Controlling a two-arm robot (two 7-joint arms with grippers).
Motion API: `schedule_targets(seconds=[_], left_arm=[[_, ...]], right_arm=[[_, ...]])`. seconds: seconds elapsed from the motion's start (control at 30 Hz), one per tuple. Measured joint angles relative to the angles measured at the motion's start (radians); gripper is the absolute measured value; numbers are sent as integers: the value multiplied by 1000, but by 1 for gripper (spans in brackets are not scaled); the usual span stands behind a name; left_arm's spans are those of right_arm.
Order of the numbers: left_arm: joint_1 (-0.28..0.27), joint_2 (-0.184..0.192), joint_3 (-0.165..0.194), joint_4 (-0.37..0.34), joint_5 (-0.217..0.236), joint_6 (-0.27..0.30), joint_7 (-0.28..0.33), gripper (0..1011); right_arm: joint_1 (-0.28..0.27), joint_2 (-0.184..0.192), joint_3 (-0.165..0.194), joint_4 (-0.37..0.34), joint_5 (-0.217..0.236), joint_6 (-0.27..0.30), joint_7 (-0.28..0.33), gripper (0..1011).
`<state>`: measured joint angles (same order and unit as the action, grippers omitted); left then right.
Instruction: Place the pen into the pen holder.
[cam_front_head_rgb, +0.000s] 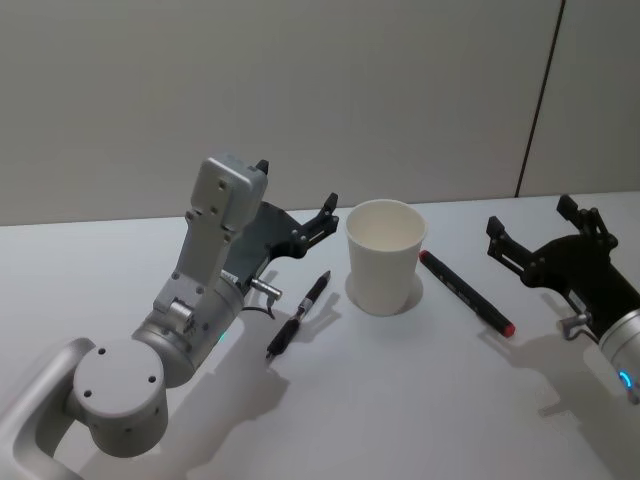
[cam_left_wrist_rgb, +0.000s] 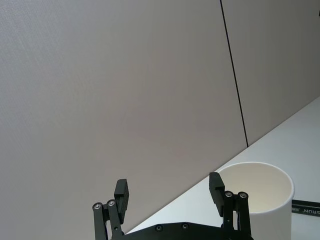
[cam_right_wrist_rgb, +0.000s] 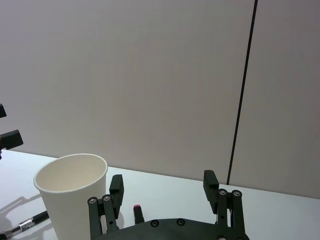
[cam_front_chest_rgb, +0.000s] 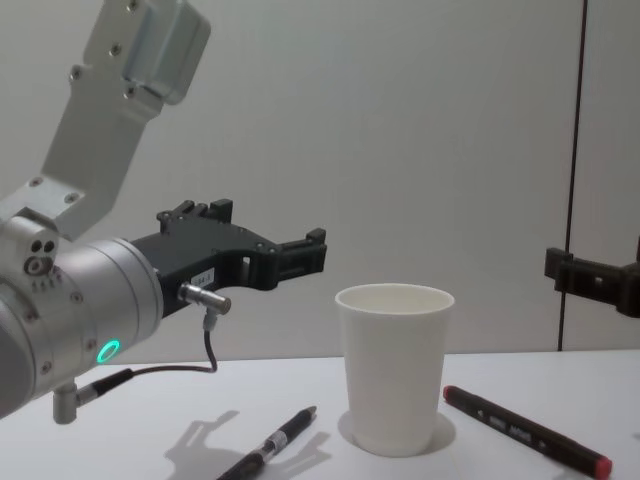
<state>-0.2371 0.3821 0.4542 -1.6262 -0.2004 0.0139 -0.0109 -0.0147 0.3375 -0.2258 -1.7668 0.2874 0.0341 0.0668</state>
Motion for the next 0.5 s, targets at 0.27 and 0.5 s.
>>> schedule_targets(seconds=[0.27, 0.5], left_arm=[[0, 0, 0, 0, 0, 0, 0, 1001], [0, 0, 0, 0, 0, 0, 0, 1001]], right_arm=[[0, 0, 0, 0, 0, 0, 0, 1001], [0, 0, 0, 0, 0, 0, 0, 1001]])
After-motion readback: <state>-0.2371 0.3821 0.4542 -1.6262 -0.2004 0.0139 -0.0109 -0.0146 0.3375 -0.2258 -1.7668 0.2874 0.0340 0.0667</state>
